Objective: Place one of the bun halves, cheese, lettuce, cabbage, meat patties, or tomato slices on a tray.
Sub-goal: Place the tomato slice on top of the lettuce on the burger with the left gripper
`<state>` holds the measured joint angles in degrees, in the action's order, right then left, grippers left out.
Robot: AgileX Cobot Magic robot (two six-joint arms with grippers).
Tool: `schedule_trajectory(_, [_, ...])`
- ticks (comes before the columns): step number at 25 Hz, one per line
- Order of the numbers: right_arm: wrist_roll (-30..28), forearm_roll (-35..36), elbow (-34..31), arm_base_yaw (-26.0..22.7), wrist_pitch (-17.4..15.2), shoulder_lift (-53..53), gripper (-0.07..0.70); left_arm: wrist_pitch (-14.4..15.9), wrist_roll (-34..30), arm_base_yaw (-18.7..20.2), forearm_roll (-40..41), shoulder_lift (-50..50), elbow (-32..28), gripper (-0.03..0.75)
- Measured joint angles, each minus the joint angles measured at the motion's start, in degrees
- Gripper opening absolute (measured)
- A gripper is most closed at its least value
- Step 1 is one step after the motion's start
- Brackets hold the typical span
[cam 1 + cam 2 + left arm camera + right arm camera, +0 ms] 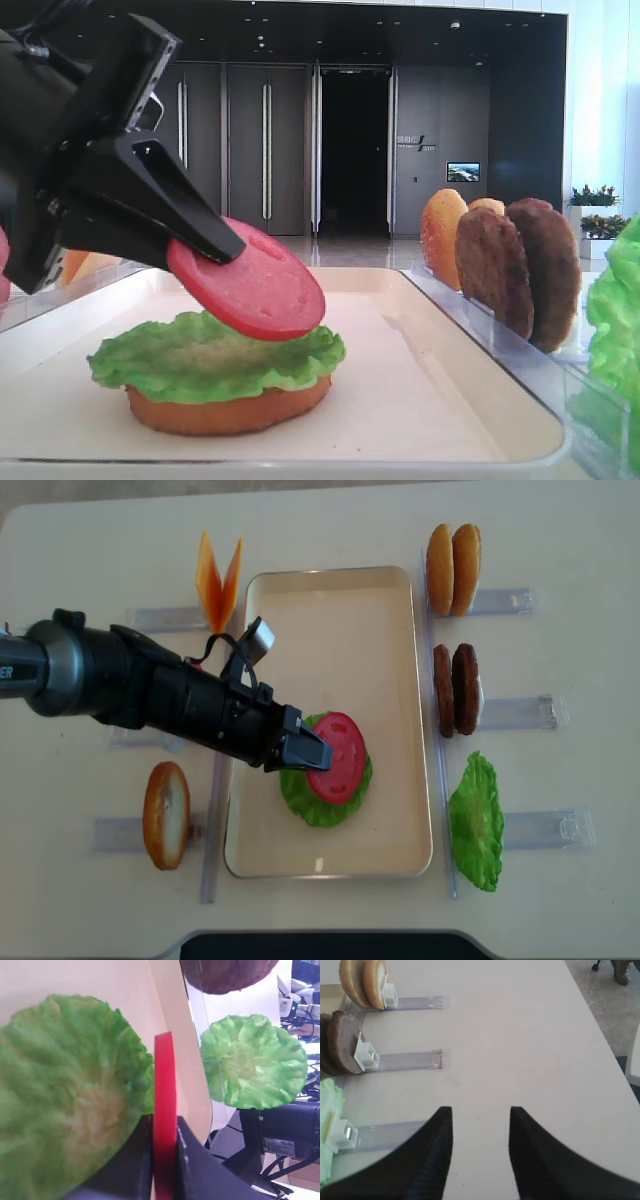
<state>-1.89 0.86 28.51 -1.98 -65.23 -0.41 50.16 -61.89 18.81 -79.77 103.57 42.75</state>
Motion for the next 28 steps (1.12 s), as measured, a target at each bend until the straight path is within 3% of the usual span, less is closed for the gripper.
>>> schedule_trajectory(28, [0.0, 0.0, 0.0, 0.0, 0.0, 0.0, 0.293, -1.69, 2.18, 0.0, 2.56, 0.0, 0.0, 0.053])
